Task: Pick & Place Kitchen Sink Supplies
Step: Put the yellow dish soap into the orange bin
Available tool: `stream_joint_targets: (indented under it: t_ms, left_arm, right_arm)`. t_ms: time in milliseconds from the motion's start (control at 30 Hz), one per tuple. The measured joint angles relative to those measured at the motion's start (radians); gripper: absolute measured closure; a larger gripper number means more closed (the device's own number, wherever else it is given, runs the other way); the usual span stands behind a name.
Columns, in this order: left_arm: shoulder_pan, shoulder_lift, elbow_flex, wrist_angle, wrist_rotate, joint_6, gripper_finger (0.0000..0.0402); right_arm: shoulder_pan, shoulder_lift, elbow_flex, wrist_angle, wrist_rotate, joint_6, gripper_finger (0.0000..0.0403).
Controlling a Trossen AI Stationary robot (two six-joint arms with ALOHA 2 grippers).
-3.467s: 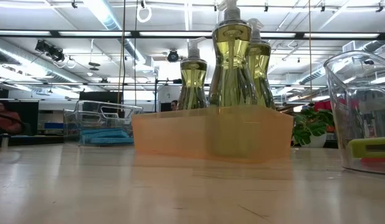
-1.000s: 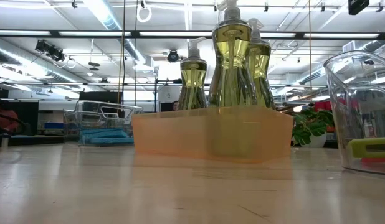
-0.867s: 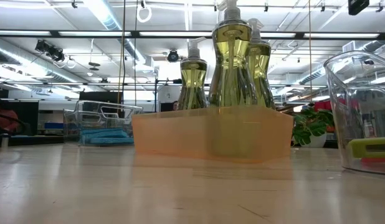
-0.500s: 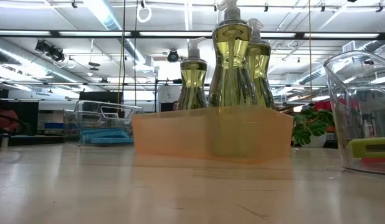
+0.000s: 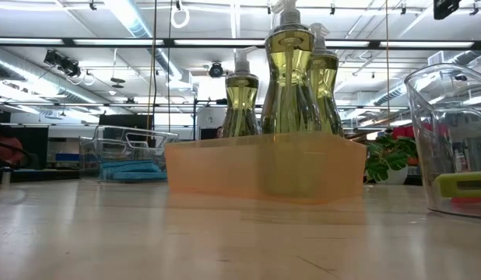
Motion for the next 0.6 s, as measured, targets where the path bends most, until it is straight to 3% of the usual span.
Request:
stream_joint_targets:
  t_ms: [133, 467, 600]
  left_arm:
    - [0.0, 0.0, 0.0, -0.081, -0.018, -0.001, 0.0118]
    - [0.0, 0.0, 0.0, -0.293, -0.023, 0.001, 0.0118]
    - [-0.001, 0.0, 0.0, -0.435, 0.053, -0.018, 0.0118]
  right_arm:
    - [0.0, 0.0, 0.0, -0.002, 0.071, -0.001, 0.0394]
    - [0.0, 0.0, 0.0, -0.002, 0.075, -0.001, 0.0382]
    - [0.0, 0.0, 0.0, -0.002, 0.075, -0.001, 0.0382]
